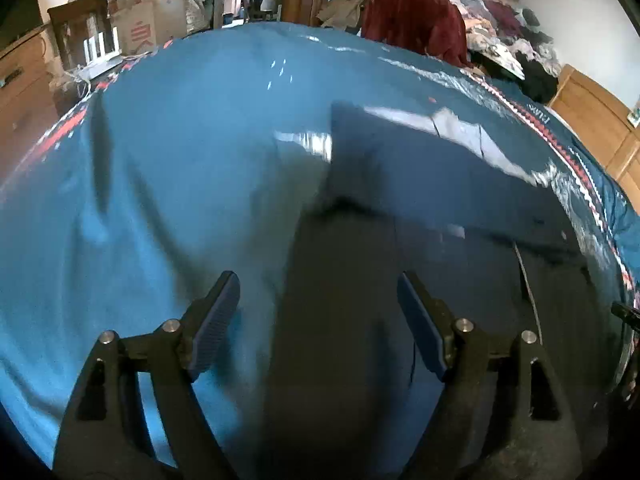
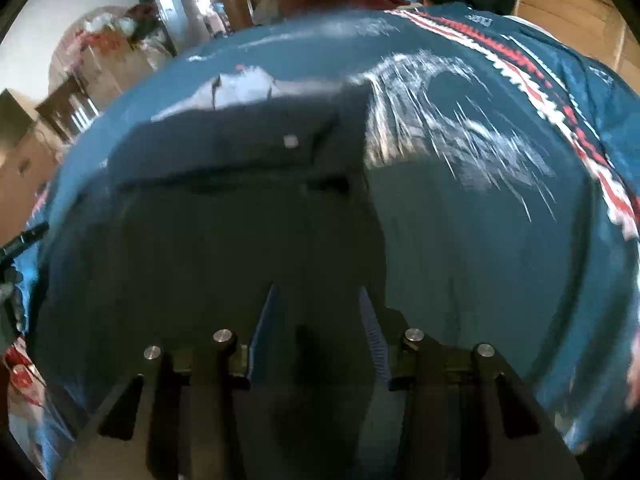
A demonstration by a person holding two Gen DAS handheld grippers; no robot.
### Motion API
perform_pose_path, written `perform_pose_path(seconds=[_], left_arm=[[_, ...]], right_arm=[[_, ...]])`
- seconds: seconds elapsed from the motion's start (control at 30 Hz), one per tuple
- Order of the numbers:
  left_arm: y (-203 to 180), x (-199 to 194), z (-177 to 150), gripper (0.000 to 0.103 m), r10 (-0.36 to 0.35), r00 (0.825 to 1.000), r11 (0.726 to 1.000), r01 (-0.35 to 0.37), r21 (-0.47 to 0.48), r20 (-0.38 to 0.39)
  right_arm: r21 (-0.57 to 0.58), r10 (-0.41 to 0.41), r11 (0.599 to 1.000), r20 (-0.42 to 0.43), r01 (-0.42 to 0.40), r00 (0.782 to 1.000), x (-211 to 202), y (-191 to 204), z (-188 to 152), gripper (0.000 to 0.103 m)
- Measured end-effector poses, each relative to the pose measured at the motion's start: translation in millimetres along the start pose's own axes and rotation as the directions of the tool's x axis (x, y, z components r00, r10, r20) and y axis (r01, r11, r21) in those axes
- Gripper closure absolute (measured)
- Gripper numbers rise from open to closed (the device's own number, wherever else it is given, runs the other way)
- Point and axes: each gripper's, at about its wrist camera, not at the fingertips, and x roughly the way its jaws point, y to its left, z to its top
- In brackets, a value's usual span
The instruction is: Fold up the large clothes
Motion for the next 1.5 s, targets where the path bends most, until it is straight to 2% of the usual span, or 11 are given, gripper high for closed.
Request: perform_pose_path(seconds=[0.1,0.2,0.3,0.37,0.63,1.2,1.5], left_arm=[[-4,26,0,0.019,0.043,0.997,0.999,-0.042,0.021,-0.066],[-4,34,-10,0.000,0.013,0.999,0.999,-0.011,0.048,-0.042],[-6,37,-7,0.000,0.031,0.998,0.998,-0.028,0.060,-0.051],[-4,34,-8,0.000,0.013,0.999,0.999,-0.010,0.053,-0.042],[-4,29,-16,0.000,0.000,0.999,0.999,0.001,0.040,-0.035],[-12,27,-23,0.000,0.048,0.999,0.997,-0.048,0.053,-0.008],[-12,27,-23,0.000,0.059,0.998,0.997,-0.059,0.057,-0.002]], right_arm=[[-0.004,-0.022,1.000,-0.019,0.022,1.000,-4,2,-32,0.056],[0.009,-0.019,1.000,-0.037,0.019,0.999,-4,6,-55,0.056],[0.011,-0.029,1.000,-0.019,0.029,0.999,-5,7,-73,0.055],[0.033,-0.021,0.999,-0.011,0.022,1.000,-8,2,-80,0.053],[0.171,0.065,0.983,0.016,-0.067,0.998,-9,-29,-85,0.053],[0.228,0.171,0.959,0.019,-0.171,0.985,-4,-46,-91,0.052],[0.228,0.185,0.956,0.019,-0.185,0.983,-4,-49,-93,0.053]])
